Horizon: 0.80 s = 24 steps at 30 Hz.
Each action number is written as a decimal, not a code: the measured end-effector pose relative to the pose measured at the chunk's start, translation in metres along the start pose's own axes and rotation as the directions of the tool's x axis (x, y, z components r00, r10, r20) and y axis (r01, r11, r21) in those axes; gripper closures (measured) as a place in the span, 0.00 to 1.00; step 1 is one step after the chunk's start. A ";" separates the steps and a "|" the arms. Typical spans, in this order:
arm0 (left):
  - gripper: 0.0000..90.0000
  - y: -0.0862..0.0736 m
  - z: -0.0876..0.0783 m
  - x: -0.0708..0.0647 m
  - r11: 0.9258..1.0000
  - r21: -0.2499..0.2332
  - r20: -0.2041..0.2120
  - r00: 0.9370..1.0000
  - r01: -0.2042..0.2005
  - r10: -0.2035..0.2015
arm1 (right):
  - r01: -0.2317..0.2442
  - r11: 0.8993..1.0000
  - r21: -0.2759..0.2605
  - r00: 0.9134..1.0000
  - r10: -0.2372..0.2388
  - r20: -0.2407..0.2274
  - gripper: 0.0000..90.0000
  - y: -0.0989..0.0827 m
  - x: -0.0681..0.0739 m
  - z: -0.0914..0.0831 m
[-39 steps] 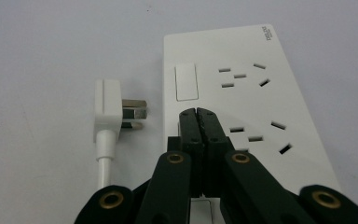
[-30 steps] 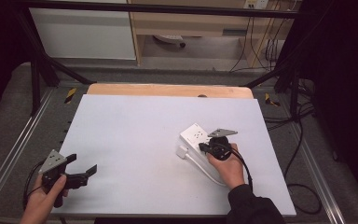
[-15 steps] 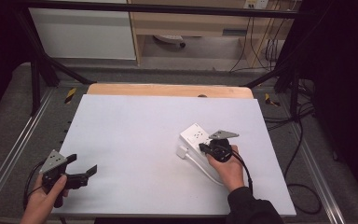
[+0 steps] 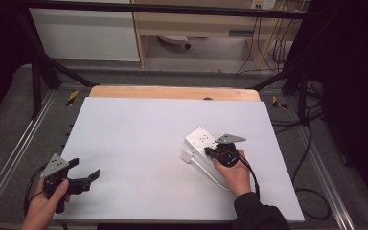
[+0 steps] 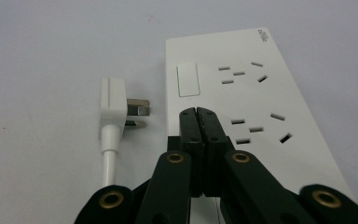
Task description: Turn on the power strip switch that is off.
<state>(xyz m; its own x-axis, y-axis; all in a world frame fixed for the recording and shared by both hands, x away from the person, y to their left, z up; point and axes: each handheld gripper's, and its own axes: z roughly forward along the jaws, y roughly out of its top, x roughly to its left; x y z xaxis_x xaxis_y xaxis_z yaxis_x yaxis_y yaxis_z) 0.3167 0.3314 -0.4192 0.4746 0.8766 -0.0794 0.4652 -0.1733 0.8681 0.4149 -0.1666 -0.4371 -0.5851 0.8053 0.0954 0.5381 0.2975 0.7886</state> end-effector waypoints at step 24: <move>0.07 0.000 0.000 0.000 1.000 0.001 0.001 1.000 -0.002 0.002 | -0.003 1.000 0.012 1.000 0.003 0.002 1.00 -0.001 0.000 0.000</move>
<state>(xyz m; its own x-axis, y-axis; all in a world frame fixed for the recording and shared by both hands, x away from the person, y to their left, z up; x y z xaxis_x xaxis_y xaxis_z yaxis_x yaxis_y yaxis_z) 0.3167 0.3311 -0.4193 0.4762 0.8758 -0.0786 0.4654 -0.1752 0.8676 0.4140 -0.1670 -0.4381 -0.5824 0.8071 0.0965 0.5468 0.3012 0.7812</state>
